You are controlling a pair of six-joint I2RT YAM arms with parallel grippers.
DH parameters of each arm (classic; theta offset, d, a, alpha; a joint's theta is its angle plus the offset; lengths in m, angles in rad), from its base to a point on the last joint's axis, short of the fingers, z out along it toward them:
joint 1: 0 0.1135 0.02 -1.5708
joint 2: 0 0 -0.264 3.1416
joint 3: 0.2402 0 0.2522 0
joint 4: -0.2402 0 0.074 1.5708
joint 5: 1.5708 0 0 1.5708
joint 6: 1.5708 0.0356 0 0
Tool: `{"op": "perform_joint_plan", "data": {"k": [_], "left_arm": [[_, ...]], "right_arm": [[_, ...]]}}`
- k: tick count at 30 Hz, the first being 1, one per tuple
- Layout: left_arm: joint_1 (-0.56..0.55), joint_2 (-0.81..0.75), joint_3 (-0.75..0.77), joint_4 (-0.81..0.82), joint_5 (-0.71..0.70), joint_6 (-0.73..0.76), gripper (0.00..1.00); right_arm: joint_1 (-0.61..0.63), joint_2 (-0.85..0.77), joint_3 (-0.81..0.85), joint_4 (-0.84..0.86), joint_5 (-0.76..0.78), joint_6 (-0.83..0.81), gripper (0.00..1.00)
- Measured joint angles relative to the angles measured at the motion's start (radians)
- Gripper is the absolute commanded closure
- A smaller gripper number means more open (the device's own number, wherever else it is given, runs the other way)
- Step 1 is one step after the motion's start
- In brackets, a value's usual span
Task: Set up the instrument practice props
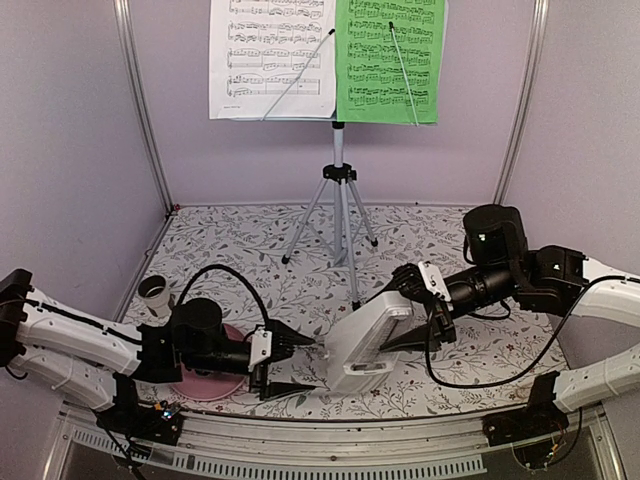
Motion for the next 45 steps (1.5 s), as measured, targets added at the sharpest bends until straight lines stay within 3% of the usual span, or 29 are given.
{"op": "perform_joint_plan", "data": {"k": [3,8,20,29,43,45], "left_arm": [[-0.001,0.007,0.000,0.019,-0.014,-0.008,0.01],[-0.003,0.048,0.012,0.035,-0.030,-0.018,0.01],[0.005,0.093,0.069,0.044,0.063,-0.018,0.06],[0.026,0.082,0.077,0.039,0.116,-0.026,0.29],[0.031,0.112,0.116,0.019,0.116,-0.039,0.30],[0.032,0.114,0.118,0.016,0.113,-0.039,0.22]], "right_arm": [[0.010,-0.012,0.002,-0.004,-0.005,-0.021,0.79],[0.014,-0.013,0.032,-0.054,-0.035,-0.061,0.79],[0.072,0.015,0.078,-0.121,-0.041,-0.124,0.80],[0.083,0.029,0.080,-0.139,-0.021,-0.132,0.80],[0.088,0.032,0.089,-0.136,-0.012,-0.126,0.85],[0.088,0.032,0.089,-0.132,-0.012,-0.124,0.85]]}}
